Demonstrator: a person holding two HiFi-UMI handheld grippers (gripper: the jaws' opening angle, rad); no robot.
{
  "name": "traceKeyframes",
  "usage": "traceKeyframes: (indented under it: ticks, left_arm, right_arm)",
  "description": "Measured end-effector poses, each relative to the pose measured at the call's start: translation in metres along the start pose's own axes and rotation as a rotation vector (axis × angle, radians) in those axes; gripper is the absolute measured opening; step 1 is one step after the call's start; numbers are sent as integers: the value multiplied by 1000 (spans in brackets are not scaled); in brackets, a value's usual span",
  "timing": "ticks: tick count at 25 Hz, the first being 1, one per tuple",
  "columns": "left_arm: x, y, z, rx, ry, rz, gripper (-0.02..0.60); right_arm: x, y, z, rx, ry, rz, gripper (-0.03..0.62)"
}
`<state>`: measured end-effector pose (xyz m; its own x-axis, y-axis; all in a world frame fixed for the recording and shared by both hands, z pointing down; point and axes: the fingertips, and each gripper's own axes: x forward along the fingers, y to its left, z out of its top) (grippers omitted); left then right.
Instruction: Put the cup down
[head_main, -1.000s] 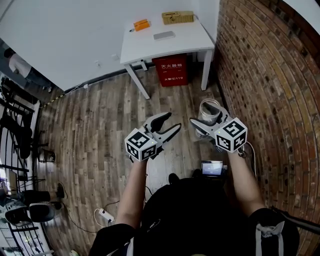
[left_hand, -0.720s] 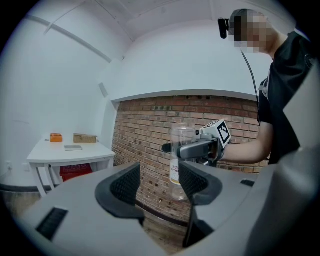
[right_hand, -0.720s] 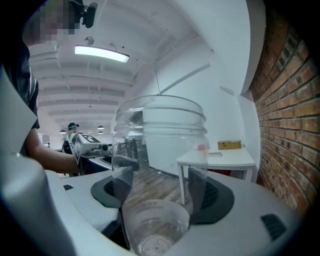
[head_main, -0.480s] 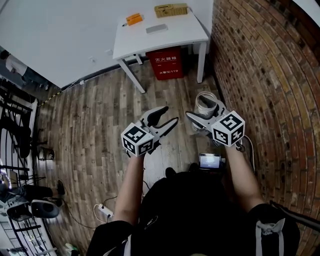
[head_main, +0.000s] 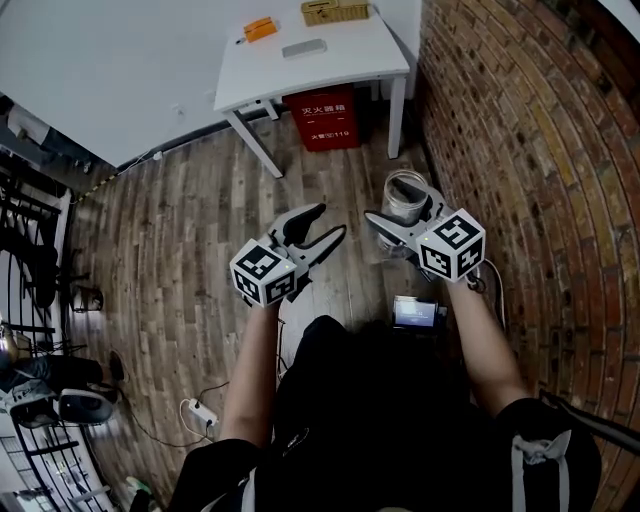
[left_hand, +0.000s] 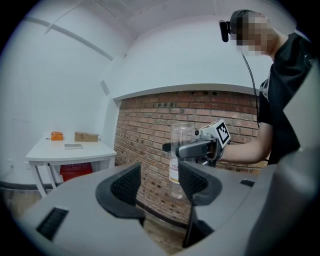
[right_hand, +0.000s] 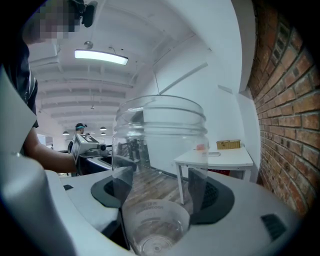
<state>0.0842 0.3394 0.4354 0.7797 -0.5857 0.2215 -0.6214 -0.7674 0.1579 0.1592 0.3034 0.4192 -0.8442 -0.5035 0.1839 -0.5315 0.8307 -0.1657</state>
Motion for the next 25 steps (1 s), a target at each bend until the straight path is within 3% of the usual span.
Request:
traceKeyframes:
  ticks: [13,25]
  left_arm:
    - [30,54,0,-23,-5,-33,241]
    - [72,193,34,-27,-25,-103,238]
  right_arm:
    - [35,-41,-3,17,20,-39,353]
    - [137,-128,34,31,15,-130,353]
